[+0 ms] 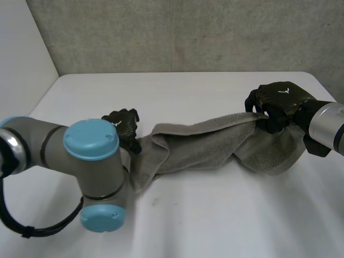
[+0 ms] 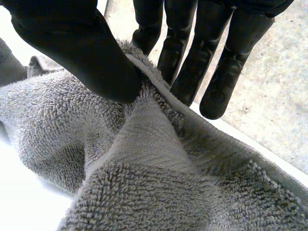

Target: Fold the towel.

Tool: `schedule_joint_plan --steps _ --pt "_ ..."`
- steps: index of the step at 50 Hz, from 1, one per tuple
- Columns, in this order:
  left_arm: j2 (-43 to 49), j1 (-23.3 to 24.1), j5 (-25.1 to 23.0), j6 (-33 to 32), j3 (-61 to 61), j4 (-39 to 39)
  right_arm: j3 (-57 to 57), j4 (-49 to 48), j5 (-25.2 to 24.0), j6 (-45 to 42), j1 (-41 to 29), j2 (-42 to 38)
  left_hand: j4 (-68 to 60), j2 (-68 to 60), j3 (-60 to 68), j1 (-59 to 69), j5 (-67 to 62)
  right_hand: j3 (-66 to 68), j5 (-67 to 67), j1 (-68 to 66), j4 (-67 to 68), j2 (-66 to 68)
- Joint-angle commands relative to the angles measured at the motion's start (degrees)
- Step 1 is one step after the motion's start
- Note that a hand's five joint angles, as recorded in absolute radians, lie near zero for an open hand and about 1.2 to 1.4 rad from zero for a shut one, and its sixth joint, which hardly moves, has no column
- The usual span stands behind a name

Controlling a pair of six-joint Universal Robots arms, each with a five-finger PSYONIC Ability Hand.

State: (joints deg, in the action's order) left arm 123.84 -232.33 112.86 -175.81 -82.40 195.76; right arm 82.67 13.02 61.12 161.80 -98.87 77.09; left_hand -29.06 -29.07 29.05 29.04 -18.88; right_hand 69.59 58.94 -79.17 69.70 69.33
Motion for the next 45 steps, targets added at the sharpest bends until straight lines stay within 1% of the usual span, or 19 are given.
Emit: schedule_joint_plan --steps 1,10,14,18,20,21,23,25,29,31,43,45 --pt "-5.3 -1.9 -4.7 -1.0 -5.4 -6.5 -0.7 -0.2 0.0 -0.7 -0.4 -2.3 -3.9 -3.9 3.9 3.9 -4.0 10.4 11.1 -0.8 10.3 10.7" --pt "-6.2 -3.3 -7.0 -3.1 -9.1 -9.4 -1.0 -0.4 0.8 -3.3 -0.6 -4.8 -2.9 -2.8 2.9 2.9 -3.0 10.4 11.1 -0.8 10.3 10.7" --pt "-6.3 -3.7 -8.0 -5.5 -11.1 -9.6 -1.1 -0.3 1.2 -5.1 -0.6 -6.2 2.3 2.4 -2.3 -2.3 2.2 10.4 11.1 -0.8 10.3 10.7" --pt "-7.1 -4.8 -8.9 -6.6 -12.1 -9.8 -0.9 -0.3 1.2 -5.7 -0.5 -7.2 3.4 3.4 -3.4 -3.3 3.2 10.4 11.1 -0.8 10.3 10.7" --pt "-8.6 -5.3 -10.7 -6.6 -13.6 -10.0 -0.8 -0.4 1.1 -5.7 -0.5 -7.6 3.4 3.4 -3.4 -3.3 3.2 10.4 11.1 -0.8 10.3 10.7" --pt "-8.6 -5.3 -10.7 -6.6 -13.6 -10.0 -0.8 -0.4 1.1 -5.7 -0.5 -7.6 3.4 3.4 -3.4 -3.3 3.2 10.4 11.1 -0.8 10.3 10.7" --pt "-9.5 -4.7 -12.5 -6.7 -15.3 -9.7 -0.7 -0.4 1.1 -5.7 -0.5 -8.1 3.4 3.4 -3.4 -3.3 3.2 10.4 11.1 -0.8 10.3 10.7" --pt "-9.8 -4.5 -12.9 -6.6 -16.0 -9.5 -0.5 -0.4 1.1 -5.8 -0.7 -8.3 3.4 3.4 -3.4 -3.3 3.2 10.4 11.1 -0.8 10.3 10.7" --pt "-9.9 -3.8 -12.9 -6.6 -16.7 -9.0 -0.2 -0.4 1.1 -5.8 -0.8 -8.8 7.2 7.2 -7.2 -7.2 7.1 10.4 11.1 -0.8 10.3 10.7" --pt "-9.1 -2.6 -12.9 -6.7 -16.5 -8.2 -0.2 -0.5 1.1 -5.8 -0.9 -9.2 9.8 9.8 -9.8 -9.7 9.6 10.4 11.1 -0.8 10.3 10.7" --pt "-3.8 -2.3 -12.9 -7.0 -14.3 -2.8 0.0 -0.5 1.0 -5.8 -0.9 -9.3 8.4 8.4 -8.4 -8.4 8.2 10.4 11.1 -0.8 10.3 10.7" --pt "-2.1 -2.4 -12.9 -7.1 -13.1 -2.4 0.0 -0.5 1.0 -5.9 -0.9 -9.4 6.2 6.3 -6.2 -6.2 6.1 10.4 11.1 -0.8 10.3 10.7"
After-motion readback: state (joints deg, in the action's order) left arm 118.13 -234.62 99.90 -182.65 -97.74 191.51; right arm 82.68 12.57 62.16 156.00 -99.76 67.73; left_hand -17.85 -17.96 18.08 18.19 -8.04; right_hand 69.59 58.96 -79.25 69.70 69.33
